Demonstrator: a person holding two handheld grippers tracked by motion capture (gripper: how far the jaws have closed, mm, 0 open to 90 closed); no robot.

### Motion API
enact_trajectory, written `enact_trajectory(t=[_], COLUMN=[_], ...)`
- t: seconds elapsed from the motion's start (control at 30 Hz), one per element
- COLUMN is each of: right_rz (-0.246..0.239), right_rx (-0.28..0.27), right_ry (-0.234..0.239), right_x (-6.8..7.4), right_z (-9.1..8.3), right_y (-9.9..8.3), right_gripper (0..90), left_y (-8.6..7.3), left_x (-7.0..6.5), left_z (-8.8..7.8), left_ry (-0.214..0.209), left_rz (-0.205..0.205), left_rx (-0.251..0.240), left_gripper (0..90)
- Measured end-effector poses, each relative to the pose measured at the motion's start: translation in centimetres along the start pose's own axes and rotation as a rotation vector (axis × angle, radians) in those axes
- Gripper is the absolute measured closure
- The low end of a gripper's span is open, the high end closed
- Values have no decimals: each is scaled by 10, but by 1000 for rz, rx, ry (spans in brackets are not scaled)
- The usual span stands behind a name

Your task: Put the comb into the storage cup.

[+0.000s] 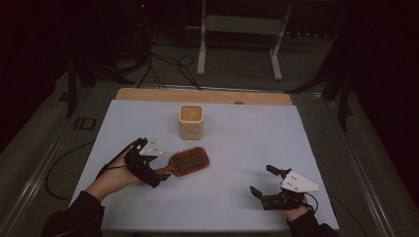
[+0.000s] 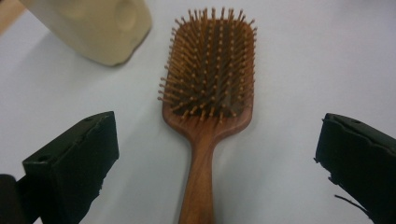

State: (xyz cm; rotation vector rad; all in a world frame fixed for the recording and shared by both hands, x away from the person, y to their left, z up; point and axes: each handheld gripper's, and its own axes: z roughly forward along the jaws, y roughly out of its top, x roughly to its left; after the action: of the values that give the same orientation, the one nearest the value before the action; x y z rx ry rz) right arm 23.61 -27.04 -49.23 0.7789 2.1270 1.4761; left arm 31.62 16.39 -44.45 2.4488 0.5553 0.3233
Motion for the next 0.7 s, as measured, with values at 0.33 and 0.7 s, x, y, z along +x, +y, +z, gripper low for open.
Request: enact_trajectory(t=[0.33,0.7], right_rz=[-3,-2], right_rx=[-2,-3], right_ry=[2,1], right_x=[0,0], right_z=[-1,-1], right_y=[0,0], right_gripper=[85,85], left_y=[-1,0], left_x=[8,12], left_z=[27,44], left_ry=[-38,-87], left_rz=[27,43], left_rx=[128,216], left_gripper=[46,132])
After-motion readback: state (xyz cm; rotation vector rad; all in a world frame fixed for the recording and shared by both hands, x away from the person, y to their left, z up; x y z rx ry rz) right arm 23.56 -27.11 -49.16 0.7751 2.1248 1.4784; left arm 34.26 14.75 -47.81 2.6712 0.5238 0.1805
